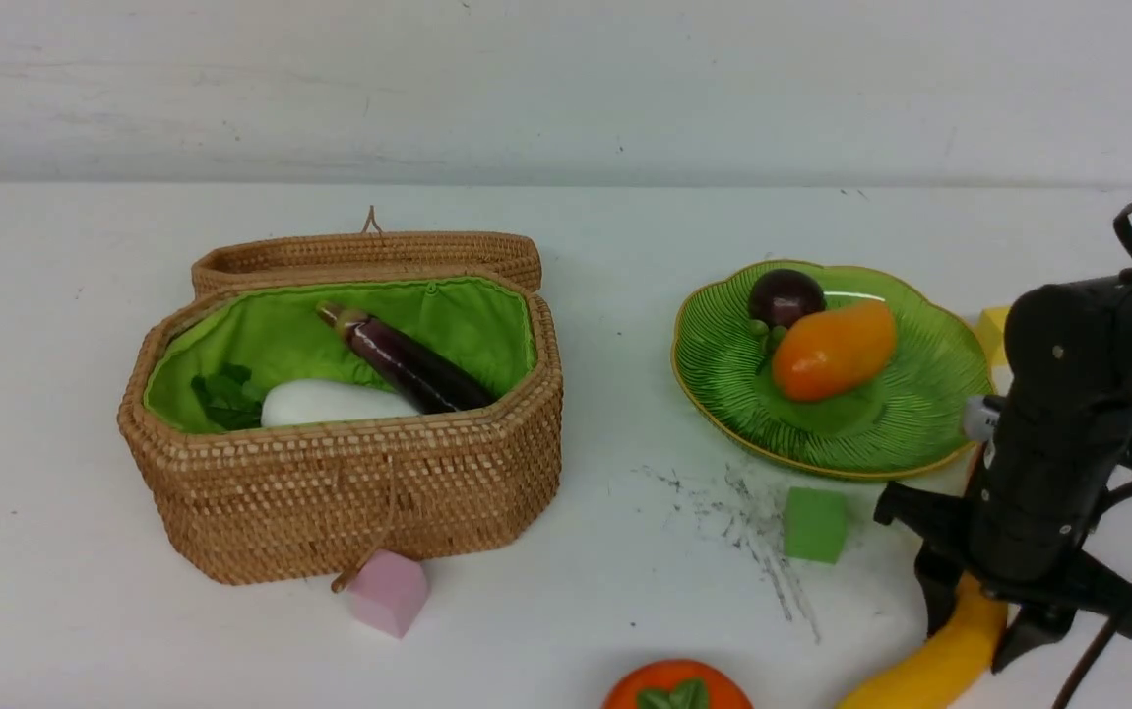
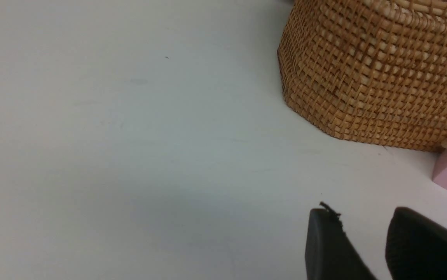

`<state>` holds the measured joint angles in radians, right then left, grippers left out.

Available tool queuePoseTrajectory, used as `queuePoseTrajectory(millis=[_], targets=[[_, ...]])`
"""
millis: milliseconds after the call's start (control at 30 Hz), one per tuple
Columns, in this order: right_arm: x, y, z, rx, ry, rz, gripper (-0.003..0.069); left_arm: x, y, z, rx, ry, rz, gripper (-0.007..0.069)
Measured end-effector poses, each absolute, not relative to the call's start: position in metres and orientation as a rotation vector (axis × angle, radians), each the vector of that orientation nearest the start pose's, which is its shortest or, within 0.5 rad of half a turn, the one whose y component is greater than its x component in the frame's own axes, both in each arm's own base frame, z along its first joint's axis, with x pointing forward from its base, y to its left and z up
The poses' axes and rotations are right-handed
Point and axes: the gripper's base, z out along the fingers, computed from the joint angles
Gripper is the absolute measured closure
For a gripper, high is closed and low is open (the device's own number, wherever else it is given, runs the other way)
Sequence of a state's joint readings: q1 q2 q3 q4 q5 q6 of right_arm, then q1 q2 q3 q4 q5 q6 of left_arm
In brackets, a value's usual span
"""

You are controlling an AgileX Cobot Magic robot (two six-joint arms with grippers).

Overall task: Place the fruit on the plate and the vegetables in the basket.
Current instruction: Use the right arm to grab a banana and put it into the right plate

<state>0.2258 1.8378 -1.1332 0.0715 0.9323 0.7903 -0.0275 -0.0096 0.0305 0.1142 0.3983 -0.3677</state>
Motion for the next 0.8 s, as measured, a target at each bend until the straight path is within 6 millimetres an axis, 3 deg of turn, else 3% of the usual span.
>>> queuePoseTrajectory(millis=[167,300,333,400,500,600,633,700,800], targets=[[0.321,0.072,0.198,0.65,2.925,0.08,0.0329,0.052,0.003,0.168,-0.253,1.886,-0.155,0.0399],[0.333,0.048,0.262,0.44,2.641,0.018,0.0329,0.052,0.003,0.168,-0.253,1.886,-0.155,0.0399],[0.333,0.048,0.263,0.438,2.638,0.018,0.0329,0.052,0.003,0.168,-0.253,1.886,-0.155,0.0399],[0.35,0.034,0.299,0.373,2.478,0.006,0.0329,0.052,0.003,0.168,-0.253,1.886,-0.155,0.0399],[0.366,0.03,0.319,0.262,2.409,-0.008,0.0329,0.052,0.003,0.168,-0.253,1.886,-0.155,0.0399],[0.385,0.034,0.327,0.15,2.391,-0.005,0.0329,0.052,0.003,0.168,-0.253,1.886,-0.155,0.0399],[0.402,0.038,0.326,0.086,2.396,0.008,0.0329,0.052,0.003,0.168,-0.253,1.886,-0.155,0.0399],[0.414,0.041,0.318,0.042,2.412,0.012,0.0329,0.052,0.003,0.168,-0.253,1.886,-0.155,0.0399],[0.439,0.047,0.288,-0.017,2.471,0.029,0.0329,0.052,0.003,0.168,-0.253,1.886,-0.155,0.0396]])
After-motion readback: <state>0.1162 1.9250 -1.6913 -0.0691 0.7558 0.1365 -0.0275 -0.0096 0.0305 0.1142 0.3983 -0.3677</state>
